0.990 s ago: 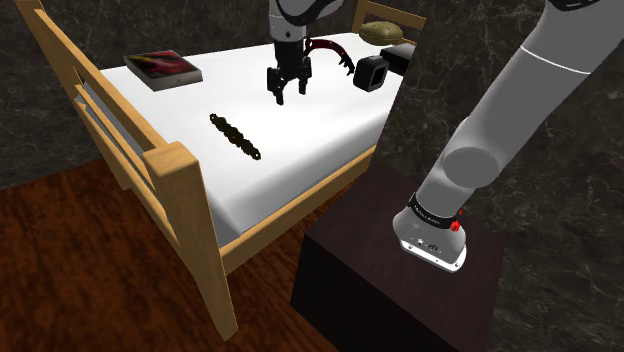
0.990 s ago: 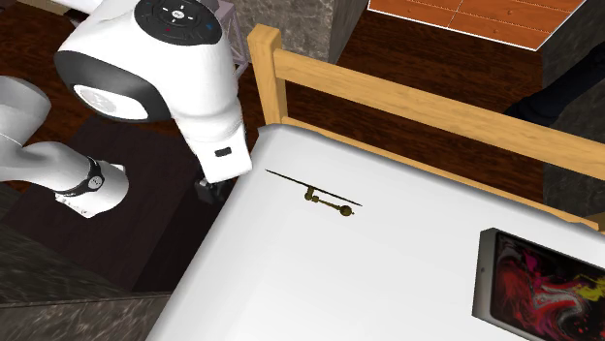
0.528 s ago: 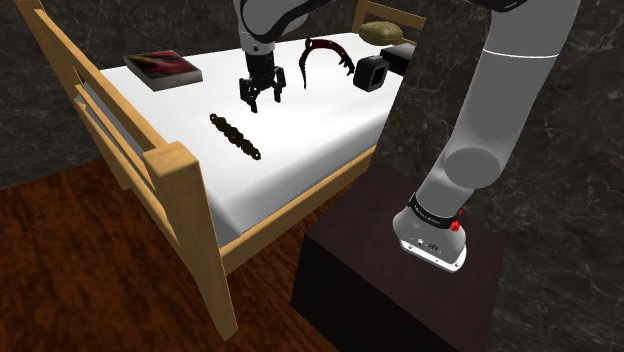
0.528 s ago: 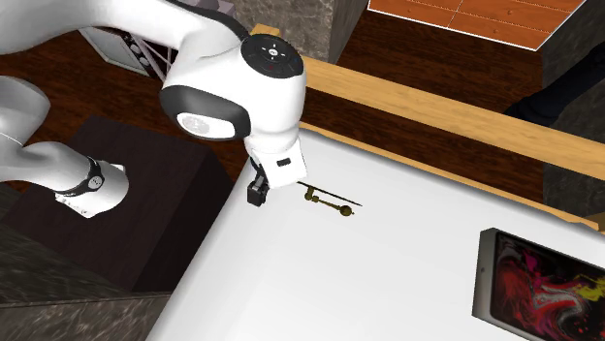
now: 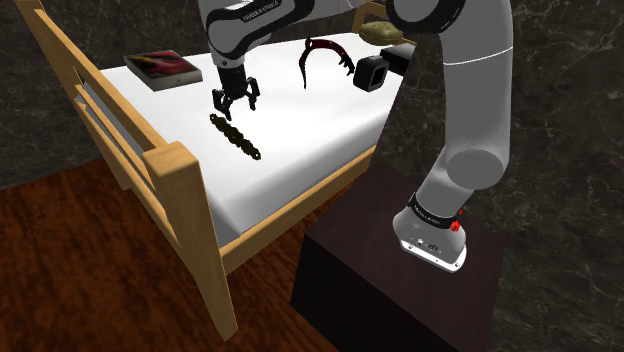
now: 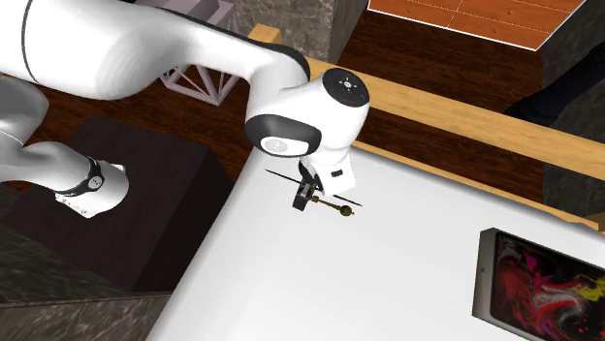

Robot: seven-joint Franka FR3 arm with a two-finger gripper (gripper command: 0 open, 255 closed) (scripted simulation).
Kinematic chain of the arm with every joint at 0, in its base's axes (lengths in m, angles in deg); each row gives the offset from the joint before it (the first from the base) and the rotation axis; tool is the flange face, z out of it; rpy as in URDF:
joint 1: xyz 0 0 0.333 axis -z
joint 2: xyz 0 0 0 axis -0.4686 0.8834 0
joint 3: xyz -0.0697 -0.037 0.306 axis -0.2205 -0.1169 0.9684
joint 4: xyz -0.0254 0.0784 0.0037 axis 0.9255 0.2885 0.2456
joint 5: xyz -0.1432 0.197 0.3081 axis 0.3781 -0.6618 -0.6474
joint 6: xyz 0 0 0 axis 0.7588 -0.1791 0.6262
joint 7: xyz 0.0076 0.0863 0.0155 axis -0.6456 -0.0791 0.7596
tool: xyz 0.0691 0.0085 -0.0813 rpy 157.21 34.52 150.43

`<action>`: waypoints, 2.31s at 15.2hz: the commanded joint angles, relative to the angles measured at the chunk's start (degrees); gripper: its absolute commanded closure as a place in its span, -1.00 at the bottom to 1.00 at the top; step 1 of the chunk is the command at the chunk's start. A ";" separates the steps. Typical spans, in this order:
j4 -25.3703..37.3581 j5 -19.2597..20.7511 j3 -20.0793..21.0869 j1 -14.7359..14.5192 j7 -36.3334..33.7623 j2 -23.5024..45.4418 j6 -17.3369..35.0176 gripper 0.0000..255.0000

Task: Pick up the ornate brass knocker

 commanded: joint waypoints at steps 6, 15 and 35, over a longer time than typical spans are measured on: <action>19.94 1.15 -0.96 -2.72 -1.81 15.80 -4.50 -1.00; 18.91 1.46 -1.18 -2.76 -2.11 18.24 -1.05 1.00; 21.05 0.96 -0.84 -2.72 -1.58 14.43 -6.97 1.00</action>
